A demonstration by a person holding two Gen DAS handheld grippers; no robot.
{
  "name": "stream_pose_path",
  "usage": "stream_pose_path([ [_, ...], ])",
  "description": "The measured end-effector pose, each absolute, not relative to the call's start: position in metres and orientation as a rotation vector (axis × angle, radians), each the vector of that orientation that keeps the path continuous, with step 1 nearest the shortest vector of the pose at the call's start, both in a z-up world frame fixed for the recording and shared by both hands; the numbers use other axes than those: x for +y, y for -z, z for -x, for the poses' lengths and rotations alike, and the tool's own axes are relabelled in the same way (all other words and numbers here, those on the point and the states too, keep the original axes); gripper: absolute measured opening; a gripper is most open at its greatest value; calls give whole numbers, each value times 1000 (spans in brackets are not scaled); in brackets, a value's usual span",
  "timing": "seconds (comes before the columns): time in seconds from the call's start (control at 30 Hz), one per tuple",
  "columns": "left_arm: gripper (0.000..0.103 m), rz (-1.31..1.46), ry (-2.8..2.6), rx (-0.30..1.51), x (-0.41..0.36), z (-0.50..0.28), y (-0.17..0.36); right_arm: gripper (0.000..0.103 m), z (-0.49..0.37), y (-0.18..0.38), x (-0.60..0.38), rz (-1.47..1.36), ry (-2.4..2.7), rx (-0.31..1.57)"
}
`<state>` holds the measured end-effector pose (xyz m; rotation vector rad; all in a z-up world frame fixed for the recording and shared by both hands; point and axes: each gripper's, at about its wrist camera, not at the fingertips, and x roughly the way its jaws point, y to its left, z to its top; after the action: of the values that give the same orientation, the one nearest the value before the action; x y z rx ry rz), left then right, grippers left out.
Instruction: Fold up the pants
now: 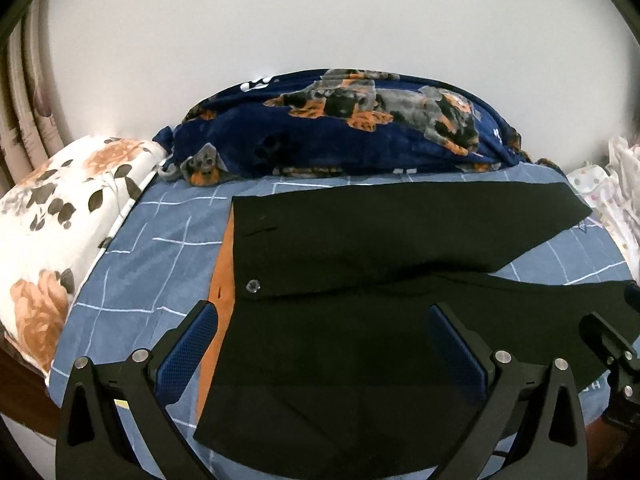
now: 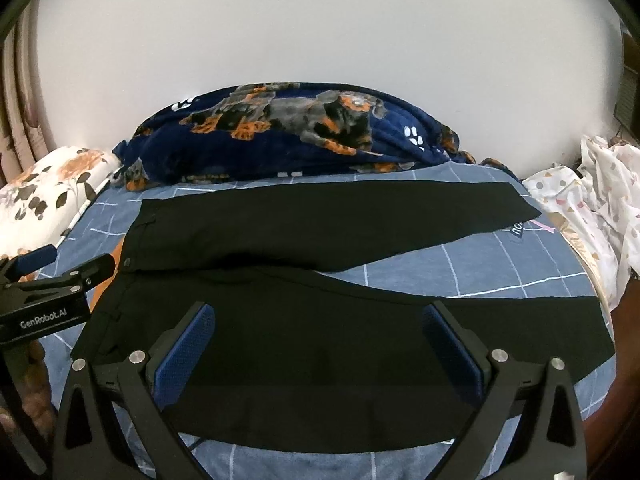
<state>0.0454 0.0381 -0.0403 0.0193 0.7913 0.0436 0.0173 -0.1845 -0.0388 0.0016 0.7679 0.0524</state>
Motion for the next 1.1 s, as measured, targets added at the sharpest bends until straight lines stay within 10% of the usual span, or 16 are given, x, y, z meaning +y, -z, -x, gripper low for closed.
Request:
stream_pose_path([
  [1.1,99,109,314,957,202,-265,117,103,-68,97,-193,-64,-39,940],
])
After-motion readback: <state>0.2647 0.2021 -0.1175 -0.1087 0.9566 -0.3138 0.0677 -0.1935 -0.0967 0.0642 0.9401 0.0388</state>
